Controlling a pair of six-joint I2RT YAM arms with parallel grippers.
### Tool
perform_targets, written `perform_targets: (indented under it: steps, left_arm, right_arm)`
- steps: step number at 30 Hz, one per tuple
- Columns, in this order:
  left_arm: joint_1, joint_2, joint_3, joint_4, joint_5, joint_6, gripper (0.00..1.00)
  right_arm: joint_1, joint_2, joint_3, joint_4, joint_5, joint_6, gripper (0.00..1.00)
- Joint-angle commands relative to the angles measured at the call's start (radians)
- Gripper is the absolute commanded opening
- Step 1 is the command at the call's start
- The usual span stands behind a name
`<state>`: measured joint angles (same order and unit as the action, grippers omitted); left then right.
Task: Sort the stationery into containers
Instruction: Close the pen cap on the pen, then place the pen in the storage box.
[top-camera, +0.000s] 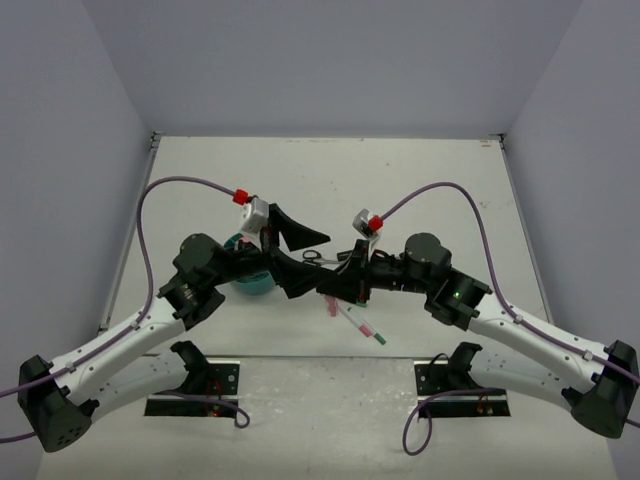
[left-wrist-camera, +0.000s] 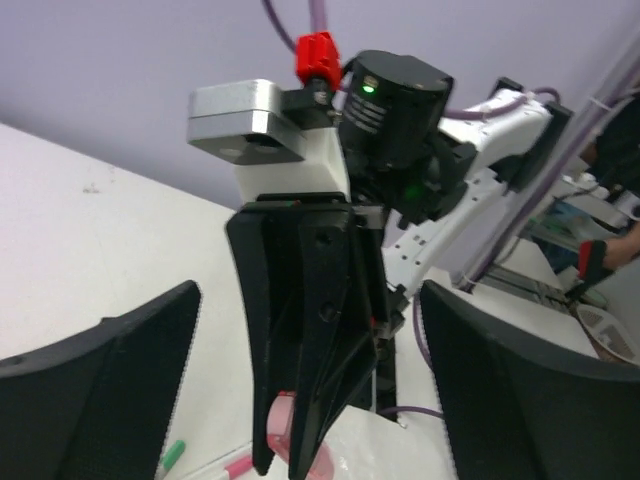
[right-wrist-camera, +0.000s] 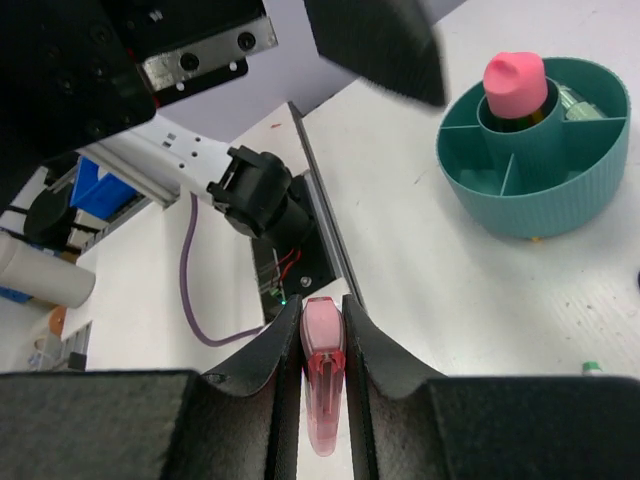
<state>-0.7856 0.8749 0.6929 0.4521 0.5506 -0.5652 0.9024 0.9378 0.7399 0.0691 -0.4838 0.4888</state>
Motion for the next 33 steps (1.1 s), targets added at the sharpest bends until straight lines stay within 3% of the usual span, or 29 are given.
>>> perform_targets:
  steps: [1, 6, 10, 18, 26, 33]
  left_arm:
    - [0.006, -0.049, 0.119, -0.328, -0.355, 0.059, 1.0]
    - [0.006, -0.116, 0.295, -0.753, -0.973, 0.029, 1.0]
    - [0.006, -0.159, 0.386, -0.982, -1.206, 0.032, 1.0]
    - [0.006, -0.253, 0.406, -1.13, -1.163, 0.166, 1.0]
    - [0.006, -0.459, 0.212, -0.98, -1.113, 0.27, 1.0]
    - [0.008, -0.498, 0.151, -0.915, -1.064, 0.29, 1.0]
  right_arm:
    - [0.0, -0.007, 0.033, -0.017, 0.162, -0.042, 0.0]
    - [-0.034, 0.126, 0.076, 0.047, 0.322, -0.081, 0.0]
    - [-0.087, 0.301, 0.177, 0.155, 0.3, -0.073, 0.0]
    - [-0.105, 0.675, 0.508, 0.29, 0.193, -0.238, 0.0]
    - [-0.12, 0.987, 0.772, 0.267, -0.029, -0.37, 0.0]
    - [-0.119, 1.127, 0.831, 0.294, -0.146, -0.366, 0.04]
